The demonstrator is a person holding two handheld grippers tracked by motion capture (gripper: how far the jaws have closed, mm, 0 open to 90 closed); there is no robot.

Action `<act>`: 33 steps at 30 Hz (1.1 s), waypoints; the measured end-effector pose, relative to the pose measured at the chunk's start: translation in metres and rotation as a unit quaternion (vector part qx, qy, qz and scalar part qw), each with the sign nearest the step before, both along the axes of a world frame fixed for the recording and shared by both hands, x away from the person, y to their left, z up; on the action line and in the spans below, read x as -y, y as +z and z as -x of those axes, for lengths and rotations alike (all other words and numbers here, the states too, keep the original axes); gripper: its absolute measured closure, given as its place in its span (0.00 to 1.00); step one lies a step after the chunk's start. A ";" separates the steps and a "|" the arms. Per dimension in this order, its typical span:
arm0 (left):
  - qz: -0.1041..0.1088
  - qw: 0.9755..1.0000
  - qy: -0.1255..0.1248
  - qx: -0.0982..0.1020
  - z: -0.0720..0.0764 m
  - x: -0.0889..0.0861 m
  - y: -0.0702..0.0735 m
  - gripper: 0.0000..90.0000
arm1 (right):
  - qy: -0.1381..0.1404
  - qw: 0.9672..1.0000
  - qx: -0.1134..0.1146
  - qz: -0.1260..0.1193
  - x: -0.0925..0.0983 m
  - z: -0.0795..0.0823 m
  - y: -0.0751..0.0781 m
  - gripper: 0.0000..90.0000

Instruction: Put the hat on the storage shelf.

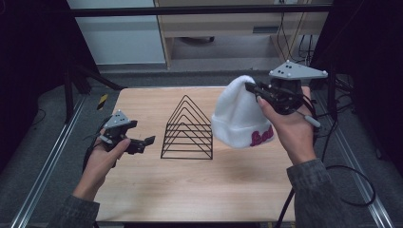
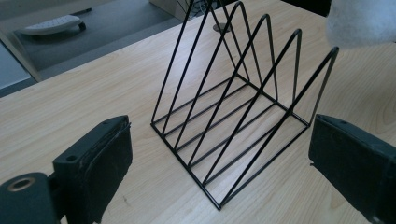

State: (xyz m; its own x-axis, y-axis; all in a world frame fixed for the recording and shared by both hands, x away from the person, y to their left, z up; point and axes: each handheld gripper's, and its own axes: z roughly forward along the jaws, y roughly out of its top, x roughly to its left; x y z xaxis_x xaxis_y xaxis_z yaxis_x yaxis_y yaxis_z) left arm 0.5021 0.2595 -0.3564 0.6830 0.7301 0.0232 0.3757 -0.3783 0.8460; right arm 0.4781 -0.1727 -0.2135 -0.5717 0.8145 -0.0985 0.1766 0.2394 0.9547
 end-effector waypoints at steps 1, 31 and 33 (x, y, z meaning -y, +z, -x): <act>-0.004 1.000 -0.003 0.000 -0.003 0.002 0.004 0.06 | -0.003 1.000 0.004 -0.001 -0.001 -0.003 0.003 0.93; -0.010 0.998 -0.051 0.032 -0.025 0.033 0.051 0.13 | 0.017 0.998 0.051 -0.045 -0.070 -0.042 0.038 0.93; -0.006 0.998 -0.053 0.034 -0.024 0.032 0.053 0.14 | 0.018 0.997 0.048 -0.056 -0.074 -0.048 0.037 0.93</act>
